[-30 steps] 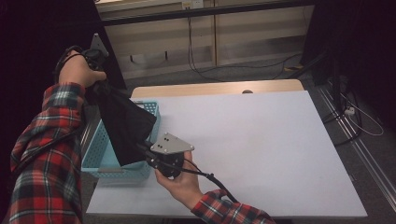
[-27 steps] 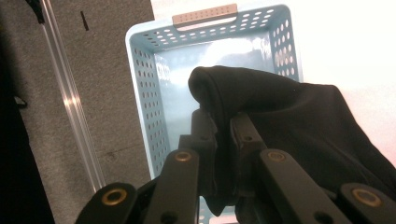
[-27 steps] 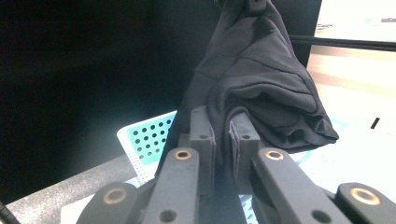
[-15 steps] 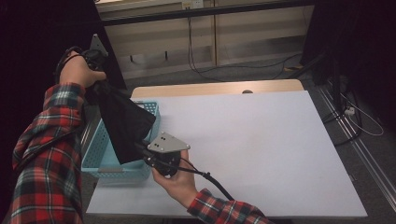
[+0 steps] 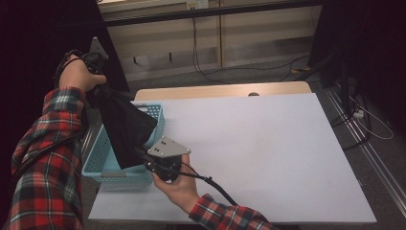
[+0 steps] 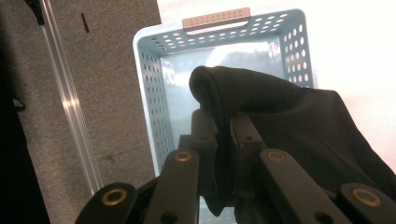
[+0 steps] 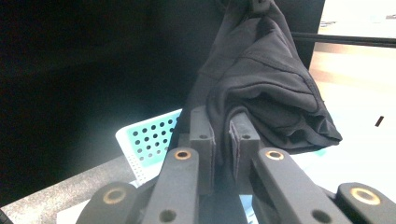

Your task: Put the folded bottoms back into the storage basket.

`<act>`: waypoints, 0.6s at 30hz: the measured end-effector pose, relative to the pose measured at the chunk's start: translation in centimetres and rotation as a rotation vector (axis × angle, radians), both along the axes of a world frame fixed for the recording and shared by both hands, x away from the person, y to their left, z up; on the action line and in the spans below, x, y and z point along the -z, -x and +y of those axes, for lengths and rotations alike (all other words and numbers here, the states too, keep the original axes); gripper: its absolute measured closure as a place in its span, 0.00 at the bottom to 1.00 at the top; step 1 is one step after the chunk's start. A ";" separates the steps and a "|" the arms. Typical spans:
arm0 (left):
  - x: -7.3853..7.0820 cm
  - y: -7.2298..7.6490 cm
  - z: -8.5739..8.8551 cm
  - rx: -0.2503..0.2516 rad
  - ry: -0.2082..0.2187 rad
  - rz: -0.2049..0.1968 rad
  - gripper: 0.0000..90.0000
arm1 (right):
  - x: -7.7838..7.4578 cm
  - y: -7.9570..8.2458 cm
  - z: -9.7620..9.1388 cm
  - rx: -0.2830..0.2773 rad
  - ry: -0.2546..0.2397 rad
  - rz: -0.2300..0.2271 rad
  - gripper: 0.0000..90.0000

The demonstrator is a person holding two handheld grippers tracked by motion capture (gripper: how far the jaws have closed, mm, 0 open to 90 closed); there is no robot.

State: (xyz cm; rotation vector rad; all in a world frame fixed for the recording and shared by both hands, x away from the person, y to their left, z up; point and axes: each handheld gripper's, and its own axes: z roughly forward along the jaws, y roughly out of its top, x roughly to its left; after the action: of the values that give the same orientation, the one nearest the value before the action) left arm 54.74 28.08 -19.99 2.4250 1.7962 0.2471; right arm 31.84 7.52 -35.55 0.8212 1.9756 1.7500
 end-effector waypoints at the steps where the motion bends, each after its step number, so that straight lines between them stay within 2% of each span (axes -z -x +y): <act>1: 0.0 0.0 0.1 0.000 0.000 -0.001 0.92 | 0.1 0.0 0.1 0.001 0.000 0.000 0.93; 12: 0.6 -0.2 0.9 -0.006 0.010 -0.023 0.92 | 0.5 -0.1 1.2 -0.008 0.008 0.003 0.92; 18: 1.0 -0.9 1.5 -0.002 0.019 -0.038 0.92 | 0.7 -0.6 2.0 -0.006 0.016 0.000 0.92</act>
State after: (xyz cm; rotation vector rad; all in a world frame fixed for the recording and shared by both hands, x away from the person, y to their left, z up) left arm 55.67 29.55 -21.03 2.3891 1.7776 0.2740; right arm 32.42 9.47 -36.23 0.8114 1.9918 1.7346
